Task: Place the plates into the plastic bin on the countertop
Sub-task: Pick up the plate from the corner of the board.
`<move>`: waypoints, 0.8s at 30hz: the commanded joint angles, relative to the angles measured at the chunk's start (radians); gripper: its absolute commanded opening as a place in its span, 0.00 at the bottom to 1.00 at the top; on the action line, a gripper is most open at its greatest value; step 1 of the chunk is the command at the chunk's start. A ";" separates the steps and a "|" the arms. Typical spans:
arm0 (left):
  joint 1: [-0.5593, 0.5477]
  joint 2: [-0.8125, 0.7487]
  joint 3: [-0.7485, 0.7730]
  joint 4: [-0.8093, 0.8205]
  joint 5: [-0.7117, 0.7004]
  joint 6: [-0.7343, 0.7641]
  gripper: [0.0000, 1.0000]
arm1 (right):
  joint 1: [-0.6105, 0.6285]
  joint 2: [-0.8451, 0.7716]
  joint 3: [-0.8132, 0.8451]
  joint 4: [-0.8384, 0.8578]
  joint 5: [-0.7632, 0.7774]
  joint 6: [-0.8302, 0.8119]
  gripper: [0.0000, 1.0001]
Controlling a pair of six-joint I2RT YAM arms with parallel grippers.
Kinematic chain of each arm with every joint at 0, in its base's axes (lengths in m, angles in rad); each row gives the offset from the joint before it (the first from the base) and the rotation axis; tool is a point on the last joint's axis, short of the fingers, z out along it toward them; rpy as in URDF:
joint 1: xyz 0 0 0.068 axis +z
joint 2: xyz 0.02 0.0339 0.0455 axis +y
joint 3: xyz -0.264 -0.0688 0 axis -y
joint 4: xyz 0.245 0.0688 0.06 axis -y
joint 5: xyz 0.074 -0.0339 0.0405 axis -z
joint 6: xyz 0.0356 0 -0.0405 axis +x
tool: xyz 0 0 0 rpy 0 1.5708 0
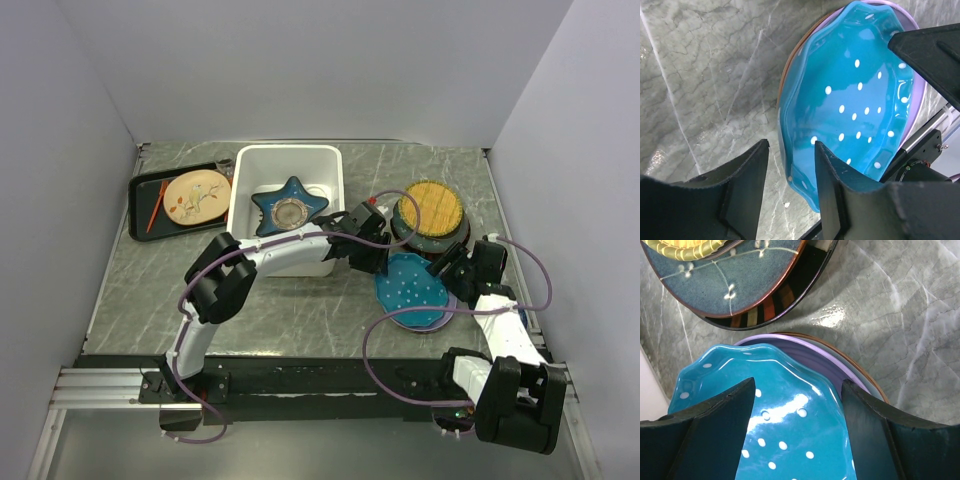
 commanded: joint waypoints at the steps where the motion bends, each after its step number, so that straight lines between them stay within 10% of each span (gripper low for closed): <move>1: 0.000 0.012 0.039 0.031 0.031 0.001 0.46 | 0.010 -0.023 -0.005 0.039 -0.043 0.009 0.76; 24: -0.001 -0.039 0.029 0.016 -0.001 0.009 0.08 | 0.010 -0.166 -0.023 0.031 -0.090 0.009 0.80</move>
